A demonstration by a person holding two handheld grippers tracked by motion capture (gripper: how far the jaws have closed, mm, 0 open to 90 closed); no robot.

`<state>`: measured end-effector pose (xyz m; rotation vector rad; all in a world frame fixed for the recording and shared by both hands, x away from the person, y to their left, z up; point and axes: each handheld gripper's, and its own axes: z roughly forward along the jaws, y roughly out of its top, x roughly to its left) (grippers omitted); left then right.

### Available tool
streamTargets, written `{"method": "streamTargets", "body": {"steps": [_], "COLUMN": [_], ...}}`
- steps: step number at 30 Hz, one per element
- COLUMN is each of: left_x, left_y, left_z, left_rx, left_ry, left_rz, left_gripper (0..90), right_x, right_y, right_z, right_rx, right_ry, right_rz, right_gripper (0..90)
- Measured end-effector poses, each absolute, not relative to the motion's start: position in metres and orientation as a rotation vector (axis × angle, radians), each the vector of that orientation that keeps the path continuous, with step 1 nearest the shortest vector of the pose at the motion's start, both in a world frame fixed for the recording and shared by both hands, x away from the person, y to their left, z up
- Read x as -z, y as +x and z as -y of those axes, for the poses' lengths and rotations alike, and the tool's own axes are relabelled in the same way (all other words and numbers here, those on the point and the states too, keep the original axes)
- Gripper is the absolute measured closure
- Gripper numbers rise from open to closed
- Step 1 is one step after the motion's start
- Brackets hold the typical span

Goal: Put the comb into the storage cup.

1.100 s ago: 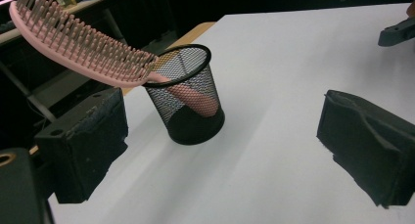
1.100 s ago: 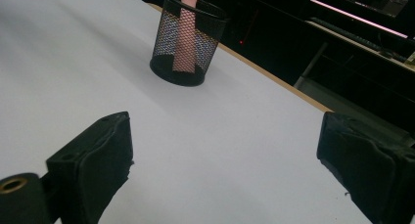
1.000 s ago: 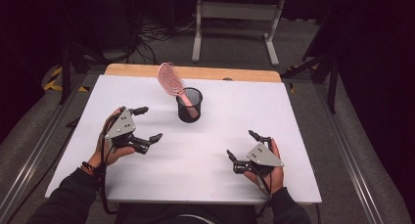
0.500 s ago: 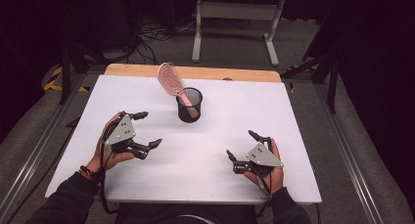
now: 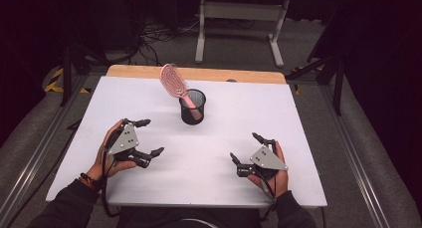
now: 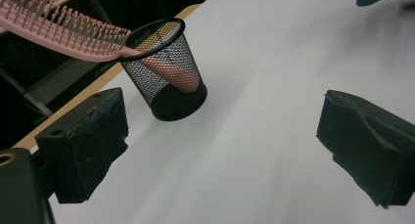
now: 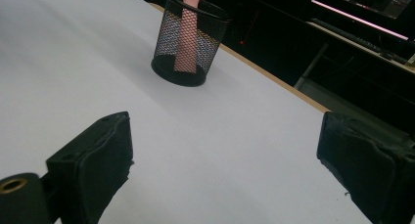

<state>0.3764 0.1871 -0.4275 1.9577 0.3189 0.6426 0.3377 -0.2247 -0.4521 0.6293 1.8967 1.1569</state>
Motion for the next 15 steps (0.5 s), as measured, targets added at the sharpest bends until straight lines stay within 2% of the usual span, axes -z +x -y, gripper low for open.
{"method": "streamTargets", "body": {"steps": [15], "left_x": [0.445], "left_y": [0.371], "left_z": [-0.191], "left_rx": [-0.629], "left_ry": [2.003], "left_rz": [-0.319], "left_gripper": [5.9], "right_x": [0.453], "right_y": [0.338], "right_z": [0.224], "right_rx": [-1.155], "right_ry": [0.623], "right_rz": [-1.904], "right_gripper": [6.6]}}
